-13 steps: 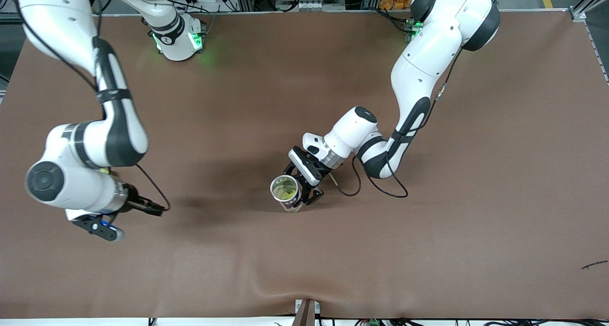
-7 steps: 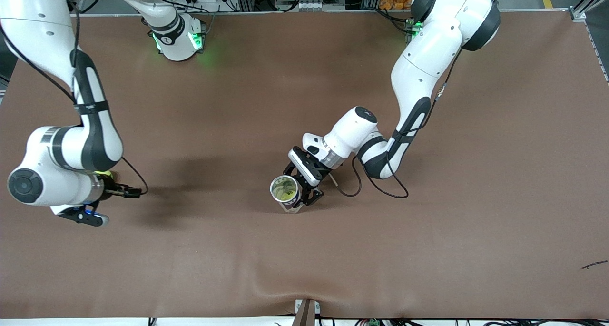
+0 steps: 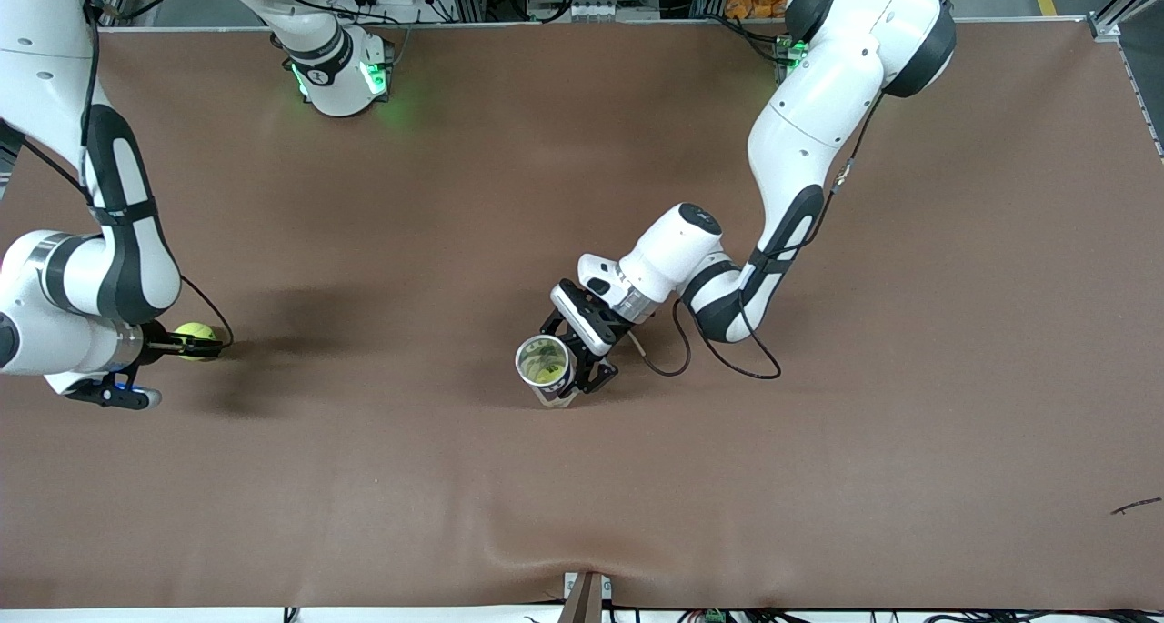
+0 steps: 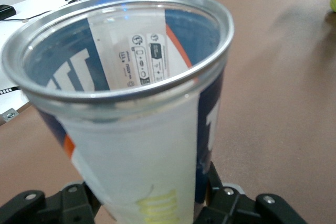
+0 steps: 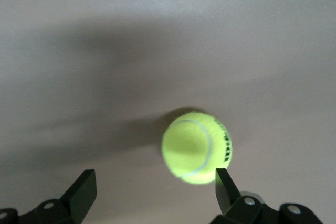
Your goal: Insert tennis ball vertically with right arm
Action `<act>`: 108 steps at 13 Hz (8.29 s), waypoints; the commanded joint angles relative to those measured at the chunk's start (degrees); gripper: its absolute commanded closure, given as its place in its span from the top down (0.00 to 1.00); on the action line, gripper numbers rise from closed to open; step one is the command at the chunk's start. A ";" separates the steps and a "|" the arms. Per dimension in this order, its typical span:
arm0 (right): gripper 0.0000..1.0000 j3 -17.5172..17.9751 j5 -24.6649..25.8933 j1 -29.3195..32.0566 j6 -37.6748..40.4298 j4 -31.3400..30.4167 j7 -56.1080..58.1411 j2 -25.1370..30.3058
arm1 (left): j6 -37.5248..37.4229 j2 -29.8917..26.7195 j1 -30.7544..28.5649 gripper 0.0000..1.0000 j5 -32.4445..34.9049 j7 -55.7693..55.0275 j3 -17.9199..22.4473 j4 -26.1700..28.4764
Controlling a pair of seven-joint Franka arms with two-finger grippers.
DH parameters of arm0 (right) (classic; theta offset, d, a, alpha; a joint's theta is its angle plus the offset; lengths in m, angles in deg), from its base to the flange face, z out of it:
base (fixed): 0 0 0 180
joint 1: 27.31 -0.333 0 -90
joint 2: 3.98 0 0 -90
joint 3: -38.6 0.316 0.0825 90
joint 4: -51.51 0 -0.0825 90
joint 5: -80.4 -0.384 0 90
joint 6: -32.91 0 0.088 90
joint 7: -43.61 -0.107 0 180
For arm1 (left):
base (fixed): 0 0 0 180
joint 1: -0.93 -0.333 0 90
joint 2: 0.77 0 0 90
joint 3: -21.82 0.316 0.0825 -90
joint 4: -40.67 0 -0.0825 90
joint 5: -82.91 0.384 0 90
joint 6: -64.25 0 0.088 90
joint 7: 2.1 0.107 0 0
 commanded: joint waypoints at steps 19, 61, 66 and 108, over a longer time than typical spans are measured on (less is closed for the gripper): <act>0.28 2.23 0.74 3.48 -12.13 -4.53 6.75 1.10 | 0.57 -0.65 0.54 0.75 0.48 -0.03 0.34 0.30; 1.00 9.35 -12.18 -39.34 -8.61 24.40 -78.77 -3.63 | 4.17 -0.30 0.01 0.76 1.45 -0.03 1.39 2.50; 1.00 9.09 -11.39 -36.27 -5.29 24.40 -71.78 -2.76 | 4.26 -0.29 0.01 0.82 1.36 -0.03 1.39 2.50; 1.00 8.91 -5.77 -9.73 29.18 7.70 3.67 32.75 | 6.98 -7.23 -29.60 1.00 2.24 -3.37 -4.15 20.69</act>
